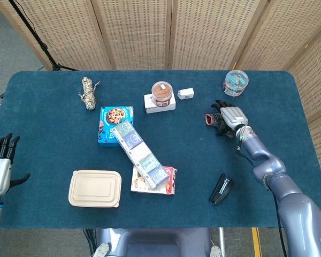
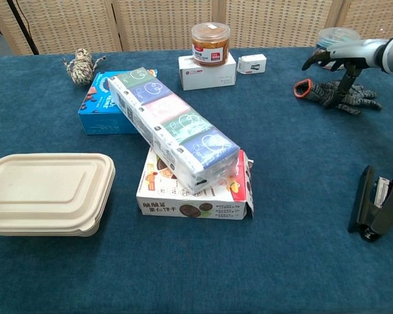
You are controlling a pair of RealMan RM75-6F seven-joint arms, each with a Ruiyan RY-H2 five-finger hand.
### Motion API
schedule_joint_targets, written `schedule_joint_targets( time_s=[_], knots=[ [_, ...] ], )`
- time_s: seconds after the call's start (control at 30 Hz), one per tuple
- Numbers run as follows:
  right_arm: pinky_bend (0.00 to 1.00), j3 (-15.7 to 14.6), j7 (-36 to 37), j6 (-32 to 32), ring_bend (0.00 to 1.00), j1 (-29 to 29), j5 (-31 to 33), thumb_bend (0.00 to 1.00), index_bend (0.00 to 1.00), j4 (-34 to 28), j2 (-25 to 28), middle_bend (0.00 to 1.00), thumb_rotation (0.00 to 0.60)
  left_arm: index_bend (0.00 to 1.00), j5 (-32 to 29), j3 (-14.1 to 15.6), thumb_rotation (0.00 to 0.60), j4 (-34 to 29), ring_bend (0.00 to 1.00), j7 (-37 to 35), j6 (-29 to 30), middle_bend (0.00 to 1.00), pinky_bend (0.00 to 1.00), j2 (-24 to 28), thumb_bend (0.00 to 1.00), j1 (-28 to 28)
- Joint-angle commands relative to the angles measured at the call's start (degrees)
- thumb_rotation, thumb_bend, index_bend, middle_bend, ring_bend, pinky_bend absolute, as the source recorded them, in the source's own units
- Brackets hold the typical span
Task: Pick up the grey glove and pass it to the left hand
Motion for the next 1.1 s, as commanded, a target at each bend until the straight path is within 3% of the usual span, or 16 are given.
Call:
schedule_joint_targets(
  time_s=[0.03, 0.1, 0.23, 0.33, 0.57, 0.83, 1.1],
  knots=[
    [0.16, -0.8, 1.6, -1.3, 0.00, 1.0, -0.2, 0.06, 0.19, 2.9, -2.1, 0.05, 0.600, 0.00, 0.0, -0.1, 0.600, 0.0, 0.00, -0.2, 0.1, 0.00, 0.00, 0.1, 0.00, 0.1],
    [0.18, -1.1, 2.4, -2.1, 0.00, 1.4, -0.3, 0.09, 0.22, 4.1, -2.7, 0.07, 0.600, 0.00, -0.1, -0.1, 0.600, 0.0, 0.00, -0.3, 0.2, 0.00, 0.00, 0.1, 0.00, 0.1],
    [0.22, -2.0, 4.4, -3.9, 0.01, 2.0, -0.6, 0.30, 0.26, 6.5, -3.6, 0.09, 0.600, 0.00, -0.2, -0.2, 0.600, -0.1, 0.00, -0.6, 0.6, 0.00, 0.00, 0.3, 0.00, 0.3],
    [0.24, -2.7, 5.5, -5.2, 0.02, 2.3, -0.9, 0.38, 0.26, 7.8, -4.0, 0.10, 0.600, 0.00, -0.3, -0.3, 0.600, 0.0, 0.00, -0.6, 0.5, 0.00, 0.00, 0.3, 0.00, 0.3],
    [0.29, -3.7, 7.6, -7.1, 0.08, 2.1, -1.0, 0.43, 0.29, 10.5, -4.9, 0.15, 0.600, 0.00, -0.4, -0.2, 0.600, 0.0, 0.00, -0.3, 0.5, 0.00, 0.00, 0.1, 0.00, 0.2],
    [0.57, -4.0, 8.5, -5.6, 0.40, 0.8, -0.8, 0.47, 0.48, 13.4, -6.8, 0.44, 0.600, 0.00, -0.5, -0.1, 0.600, -0.1, 0.00, 0.2, 0.3, 0.00, 0.00, -0.2, 0.00, 0.1],
    [0.67, -3.3, 9.3, 0.2, 0.48, -1.2, -0.2, 0.47, 0.55, 14.8, -7.6, 0.52, 0.600, 0.00, -0.4, -0.1, 0.600, -0.5, 0.00, 0.0, -0.1, 0.00, 0.00, -0.1, 0.00, -0.2]
  ],
)
